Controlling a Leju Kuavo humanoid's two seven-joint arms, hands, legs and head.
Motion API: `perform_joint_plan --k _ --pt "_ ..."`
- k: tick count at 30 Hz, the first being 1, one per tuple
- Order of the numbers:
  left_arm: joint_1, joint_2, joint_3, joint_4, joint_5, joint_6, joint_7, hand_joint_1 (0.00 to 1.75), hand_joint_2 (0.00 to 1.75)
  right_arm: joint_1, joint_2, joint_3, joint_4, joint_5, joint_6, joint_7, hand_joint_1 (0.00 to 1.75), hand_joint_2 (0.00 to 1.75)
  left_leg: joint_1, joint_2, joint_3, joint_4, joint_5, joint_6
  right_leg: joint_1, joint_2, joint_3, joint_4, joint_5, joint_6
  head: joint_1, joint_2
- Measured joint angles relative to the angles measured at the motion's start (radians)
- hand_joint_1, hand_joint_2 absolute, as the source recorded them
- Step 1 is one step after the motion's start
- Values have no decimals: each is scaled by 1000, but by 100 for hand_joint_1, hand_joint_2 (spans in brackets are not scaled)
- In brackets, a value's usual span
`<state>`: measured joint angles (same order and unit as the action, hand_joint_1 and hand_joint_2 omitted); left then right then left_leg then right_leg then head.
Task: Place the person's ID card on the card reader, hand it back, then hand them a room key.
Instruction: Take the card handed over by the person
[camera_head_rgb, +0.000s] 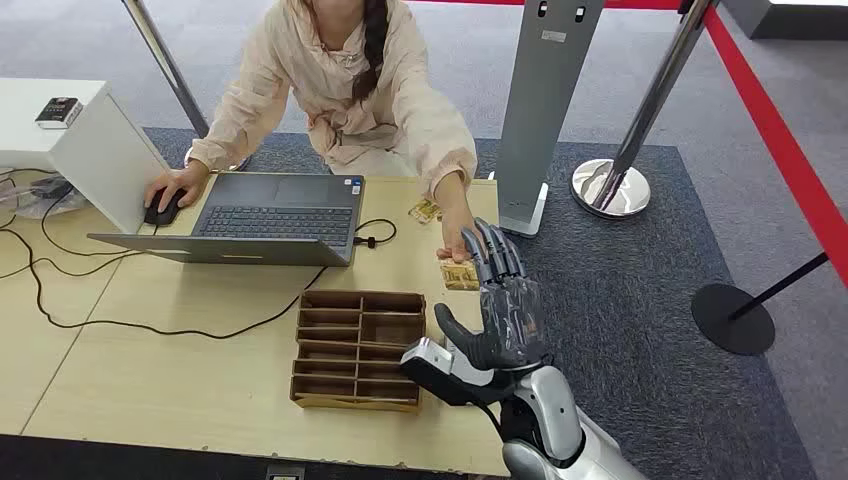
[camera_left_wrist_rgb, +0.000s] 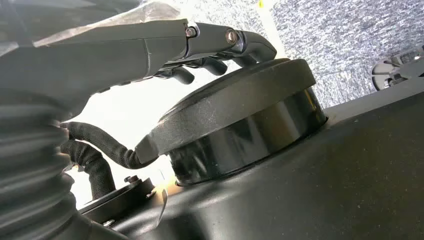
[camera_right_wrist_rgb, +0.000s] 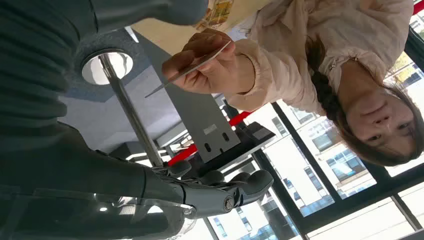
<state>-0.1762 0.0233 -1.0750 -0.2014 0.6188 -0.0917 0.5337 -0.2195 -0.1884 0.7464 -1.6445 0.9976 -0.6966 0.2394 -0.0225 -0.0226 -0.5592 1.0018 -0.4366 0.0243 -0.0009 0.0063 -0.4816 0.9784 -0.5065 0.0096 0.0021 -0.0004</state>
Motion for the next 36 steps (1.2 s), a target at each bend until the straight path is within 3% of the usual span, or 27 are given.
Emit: perform_joint_plan --k 7,16,18,22,26,28,36 --pt "-2 0 -8 0 0 -1 0 0 175 -7 10 10 12 -2 0 -8 175 175 0 0 0 0 0 0 0 0 0 0 0 0 0 0" --pt "-3 0 -11 0 0 -1 2 0 175 -8 23 15 18 -10 0 -23 145 175 0 0 0 0 0 0 0 0 0 0 0 0 0 0" --pt "-3 0 -11 0 0 -1 2 0 175 -8 24 15 19 -10 0 -25 132 175 0 0 0 0 0 0 0 0 0 0 0 0 0 0" --pt "-3 0 -12 1 0 -1 2 0 175 -8 27 15 20 -10 0 -28 53 175 0 0 0 0 0 0 0 0 0 0 0 0 0 0" --pt "-3 0 -12 1 0 -1 2 0 175 -8 29 15 21 -10 -1 -31 9 175 0 0 0 0 0 0 0 0 0 0 0 0 0 0" --pt "-3 0 -12 1 0 -1 2 0 175 -7 30 15 21 -10 -1 -33 0 175 0 0 0 0 0 0 0 0 0 0 0 0 0 0" --pt "-3 0 -13 1 0 -1 2 0 175 -5 36 6 21 -10 -1 -48 0 175 0 0 0 0 0 0 0 0 0 0 0 0 0 0"
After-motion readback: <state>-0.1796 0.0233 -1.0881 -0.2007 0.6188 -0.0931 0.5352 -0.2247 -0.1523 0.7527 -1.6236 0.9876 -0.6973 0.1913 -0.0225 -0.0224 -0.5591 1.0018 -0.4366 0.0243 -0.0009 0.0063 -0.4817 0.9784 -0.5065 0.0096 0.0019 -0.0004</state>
